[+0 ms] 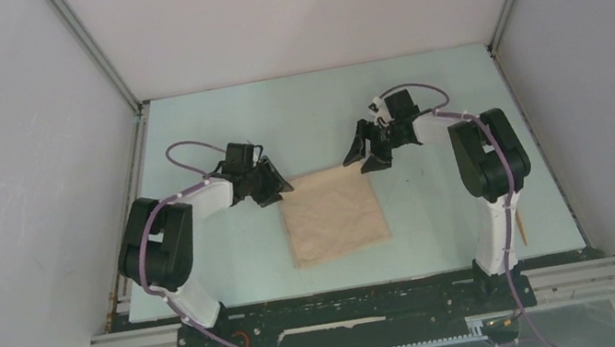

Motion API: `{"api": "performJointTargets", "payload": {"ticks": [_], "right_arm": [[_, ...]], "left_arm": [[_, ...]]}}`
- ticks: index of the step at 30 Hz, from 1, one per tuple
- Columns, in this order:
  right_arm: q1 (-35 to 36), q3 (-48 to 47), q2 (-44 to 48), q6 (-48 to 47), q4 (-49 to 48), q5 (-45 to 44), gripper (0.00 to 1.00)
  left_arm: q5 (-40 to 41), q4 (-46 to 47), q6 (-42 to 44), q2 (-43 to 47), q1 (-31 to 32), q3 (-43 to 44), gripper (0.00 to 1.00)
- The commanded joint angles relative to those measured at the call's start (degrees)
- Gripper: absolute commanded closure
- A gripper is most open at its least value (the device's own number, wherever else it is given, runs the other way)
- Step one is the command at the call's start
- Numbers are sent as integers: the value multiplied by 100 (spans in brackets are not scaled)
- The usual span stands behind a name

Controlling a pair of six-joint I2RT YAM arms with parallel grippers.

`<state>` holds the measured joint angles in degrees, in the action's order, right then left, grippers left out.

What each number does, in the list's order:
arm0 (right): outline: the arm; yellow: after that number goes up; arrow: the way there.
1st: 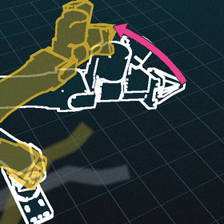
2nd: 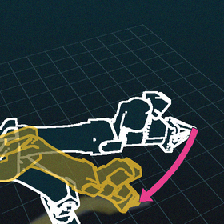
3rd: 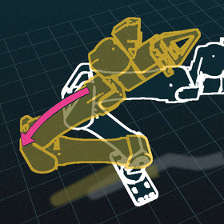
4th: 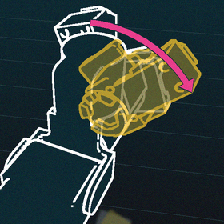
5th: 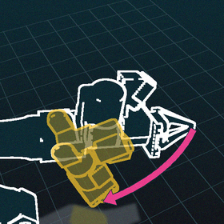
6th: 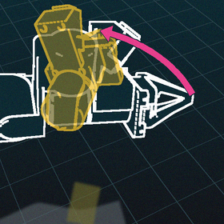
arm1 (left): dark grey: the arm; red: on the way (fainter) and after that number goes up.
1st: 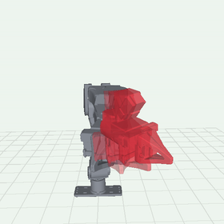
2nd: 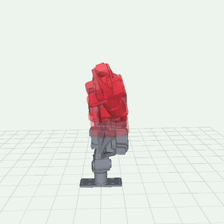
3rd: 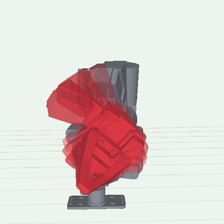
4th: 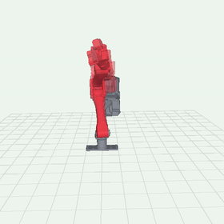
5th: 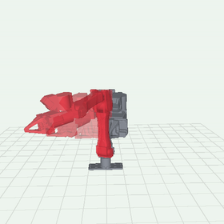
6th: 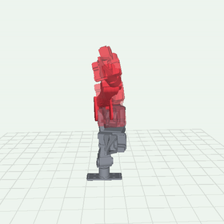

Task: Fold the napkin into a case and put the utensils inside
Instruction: Smooth out the square-folded napkin at the center of the board.

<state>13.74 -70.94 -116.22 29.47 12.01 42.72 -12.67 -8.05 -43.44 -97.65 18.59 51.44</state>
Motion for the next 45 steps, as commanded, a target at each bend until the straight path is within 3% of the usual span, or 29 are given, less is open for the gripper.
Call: {"api": "performJointTargets", "payload": {"ticks": [1,6,10,17,25,30,33,36,42,45], "right_arm": [[-77,-285,268,-451,525,-818,24],[195,-357,738,-151,293,-412,22],[248,-497,400,224,-88,-11,22],[34,-709,-439,346,-353,3,23],[-299,-1436,-866,-392,661,-636,24],[-237,-1837,-232,-793,1517,-1107,24],[-34,-1559,436,-789,1605,-1063,23],[373,-970,851,-544,1152,-390,22],[669,-46,587,9,155,151,22],[500,162,266,-3,-19,161,23]], "left_arm": [[533,-338,336,363,-67,205,48],[164,-323,224,823,-31,322,45],[-329,-26,-40,496,-22,413,44],[186,225,-174,-351,-178,340,44],[829,-179,98,-420,-268,575,45],[586,-490,176,298,-183,608,42],[166,-563,162,770,-14,531,40],[-195,-511,114,1000,280,340,40],[-260,13,-117,872,560,-300,40],[226,-38,-63,672,524,-524,40]]}}
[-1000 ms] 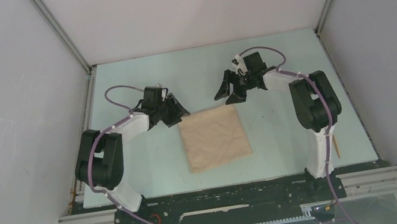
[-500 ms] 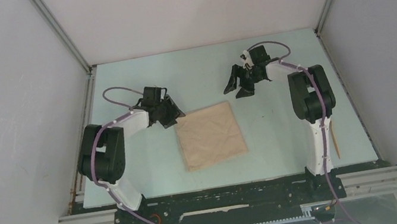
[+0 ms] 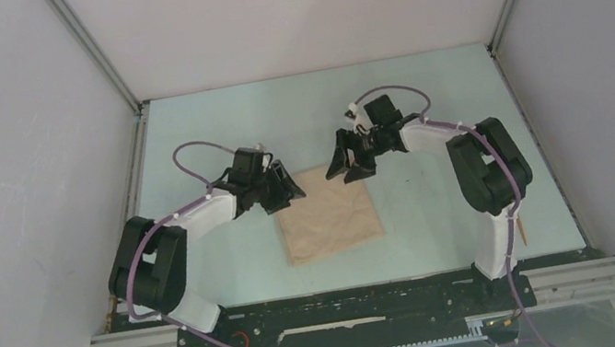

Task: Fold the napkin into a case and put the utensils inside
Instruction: Smooth out the square-folded napkin at the center of the board.

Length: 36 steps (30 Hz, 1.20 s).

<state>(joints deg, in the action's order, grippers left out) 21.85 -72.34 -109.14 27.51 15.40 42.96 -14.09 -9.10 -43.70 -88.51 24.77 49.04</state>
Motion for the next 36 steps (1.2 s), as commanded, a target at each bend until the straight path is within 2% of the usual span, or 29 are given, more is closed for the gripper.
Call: {"api": "performJointTargets", "payload": {"ticks": [1,5,9,14,17,20,22,26,30,36], "right_arm": [[-388,352,-548,152,-354,130,23],[-672,477,-706,-214,64,-301,25],[-592,529,68,-594,664,-1105,25],[-111,540,964,-513,939,-1083,23],[370,759,1082,-165,575,-690,23],[638,1314,1045,339,-306,-300,23],[612,1660,904,474,-711,-222,23],[253,2097,752,299,-750,-156,25],[-78,2237,1166,-241,9,-656,24],[93,2252,2201,-490,962,-1287,23]], "left_arm": [[523,45,-34,-298,-138,-367,39],[967,-145,189,-337,-235,-562,40],[1351,-756,586,348,-88,-341,39],[862,-974,510,1248,50,-466,38],[360,-714,262,1496,280,-893,38],[37,-74,-125,1436,626,-1469,37],[123,105,-258,1304,767,-1722,37],[576,46,-237,1206,774,-2061,37],[806,-130,-157,1442,773,-2284,37],[324,-647,-261,2640,823,-2125,37]]}}
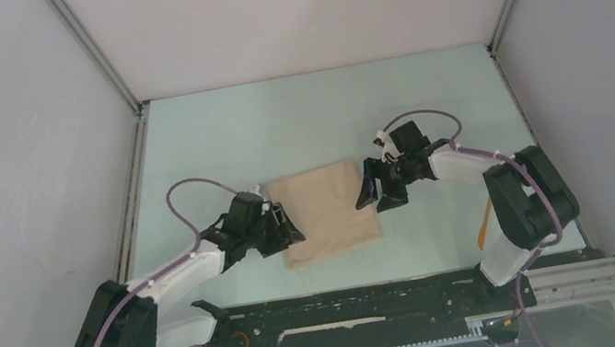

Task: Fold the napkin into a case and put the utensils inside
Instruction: Smooth out the square-folded napkin at the center of the board, then rotate the square-folded napkin at the center of the board.

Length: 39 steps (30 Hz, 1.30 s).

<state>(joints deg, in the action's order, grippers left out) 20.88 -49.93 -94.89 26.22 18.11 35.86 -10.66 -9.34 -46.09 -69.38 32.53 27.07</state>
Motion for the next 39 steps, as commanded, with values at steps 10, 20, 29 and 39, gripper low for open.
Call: {"api": "performJointTargets", "payload": {"ticks": [10,20,29,39], "right_arm": [[-7,1048,1381,402,455,-411,28],[63,1200,776,259,1,-162,45],[81,1233,360,275,-314,-9,56],[-72,1032,265,267,246,-499,89]], "left_arm": [[-411,-1369,-72,2172,-553,398,35],[-633,-1445,-33,2511,-721,387,35],[-740,-1565,47,2647,-816,482,34],[-818,-1650,125,2779,-922,652,34]]}}
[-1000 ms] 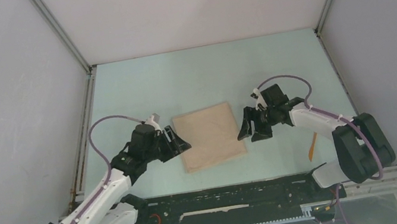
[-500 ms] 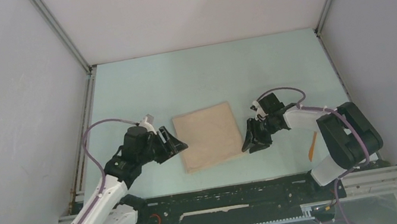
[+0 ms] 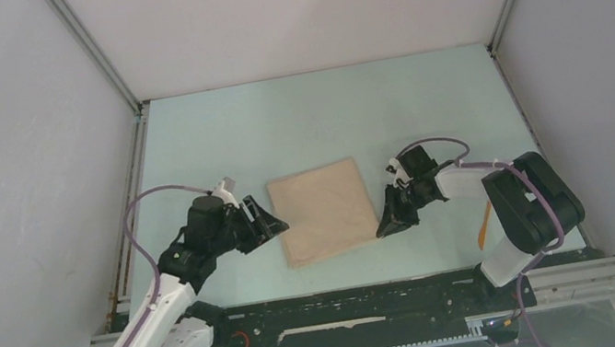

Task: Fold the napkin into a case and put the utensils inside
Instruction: Rotate the square-folded napkin at the center of the board.

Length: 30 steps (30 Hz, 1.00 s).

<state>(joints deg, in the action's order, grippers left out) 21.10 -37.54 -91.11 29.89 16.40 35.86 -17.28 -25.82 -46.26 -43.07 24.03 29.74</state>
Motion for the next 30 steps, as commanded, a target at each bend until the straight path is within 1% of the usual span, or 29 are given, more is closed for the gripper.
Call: {"api": "performJointTargets", "payload": {"ticks": [1,3,4,7,8,9,12,14,16,17,18,19,21,23,24,26,27,29,30], "right_arm": [[-139,-337,-221,-133,640,-717,90],[-286,-700,-479,-231,1139,-935,97],[-325,-830,-542,-252,1309,-1023,99],[-362,-1516,-787,-384,1999,-1764,100],[-361,-1828,-917,-476,2270,-2167,100],[-361,-2155,-1080,-609,2550,-2376,100],[-337,-3203,-1738,-1266,3210,-3606,100],[-334,-3805,-2159,-1752,3292,-4411,100],[-344,-4360,-2584,-2371,3108,-4963,99],[-347,-4788,-2776,-2697,2977,-5105,97],[-358,-5095,-2939,-2935,2794,-5081,89],[-361,-5458,-3079,-3185,2724,-5058,79],[-349,-6153,-3234,-3350,2773,-4953,59],[-333,-6686,-3170,-3276,2909,-4850,39],[-335,-6868,-3076,-3185,3035,-4723,30],[-331,-6988,-2735,-2771,3262,-4486,23],[-349,-6795,-2474,-2509,3253,-4283,22],[-364,-5967,-1583,-2049,2863,-3225,21],[-365,-5180,-1193,-1894,2441,-2729,21]], "left_arm": [[-149,3,162,145,-74,437,34],[-131,1,258,42,-82,586,33],[-132,5,306,-52,-92,678,33],[-194,44,460,-362,-135,920,33],[-232,54,526,-502,-194,1025,33],[-275,59,558,-574,-232,1087,33],[-304,68,652,-893,-491,1298,33],[-424,161,582,-1141,-676,1347,32],[-553,372,524,-1475,-814,1386,31],[-579,463,548,-1697,-842,1423,31],[-593,529,586,-1948,-870,1494,30],[-611,546,650,-2247,-899,1578,29],[-630,598,891,-2873,-917,1796,28],[-830,331,1287,-3596,-920,2227,28],[-1056,250,1452,-3931,-914,2395,28],[-1289,54,1841,-4474,-909,2736,28],[-1137,-230,2047,-4732,-905,2975,28],[-893,-563,2407,-5146,-870,3328,28],[-598,-814,2562,-5295,-843,3530,28]]}}
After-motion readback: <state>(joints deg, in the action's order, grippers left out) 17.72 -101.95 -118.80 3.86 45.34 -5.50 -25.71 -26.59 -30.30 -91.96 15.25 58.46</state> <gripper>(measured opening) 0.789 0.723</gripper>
